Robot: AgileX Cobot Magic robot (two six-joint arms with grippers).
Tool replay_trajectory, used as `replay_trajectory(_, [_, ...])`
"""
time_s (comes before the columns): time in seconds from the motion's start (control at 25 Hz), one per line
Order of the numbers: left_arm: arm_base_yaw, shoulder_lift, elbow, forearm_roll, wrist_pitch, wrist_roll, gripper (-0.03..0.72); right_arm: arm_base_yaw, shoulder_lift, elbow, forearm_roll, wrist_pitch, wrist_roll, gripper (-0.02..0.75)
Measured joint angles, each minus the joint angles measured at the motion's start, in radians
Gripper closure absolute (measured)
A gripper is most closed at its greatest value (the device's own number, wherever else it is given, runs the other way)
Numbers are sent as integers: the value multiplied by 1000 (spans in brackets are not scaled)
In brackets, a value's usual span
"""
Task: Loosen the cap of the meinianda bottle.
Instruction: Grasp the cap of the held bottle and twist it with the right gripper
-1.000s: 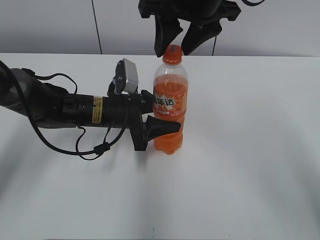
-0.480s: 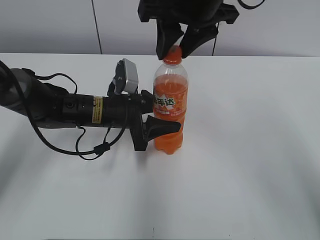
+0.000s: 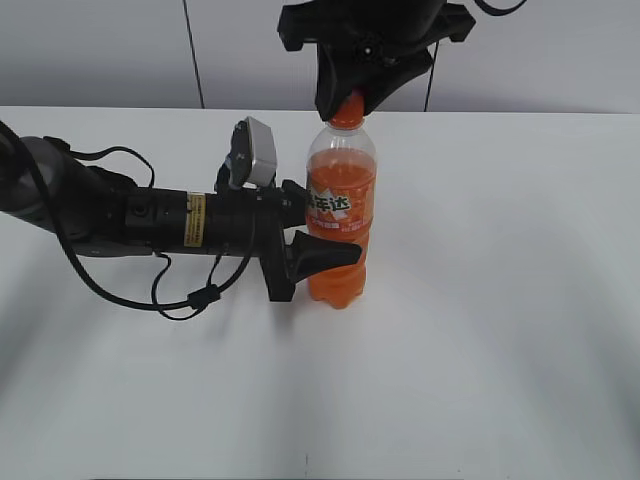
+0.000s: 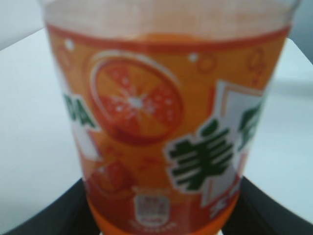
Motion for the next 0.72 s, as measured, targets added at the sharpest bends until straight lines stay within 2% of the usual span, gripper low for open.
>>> replay_trajectory(0.2, [0, 0, 0, 1, -1, 0, 283, 0, 0, 0, 9, 0, -308, 457])
replay_trajectory(0.72, [0, 0, 0, 3, 0, 4, 284, 3, -3, -3, -28, 13, -1575, 460])
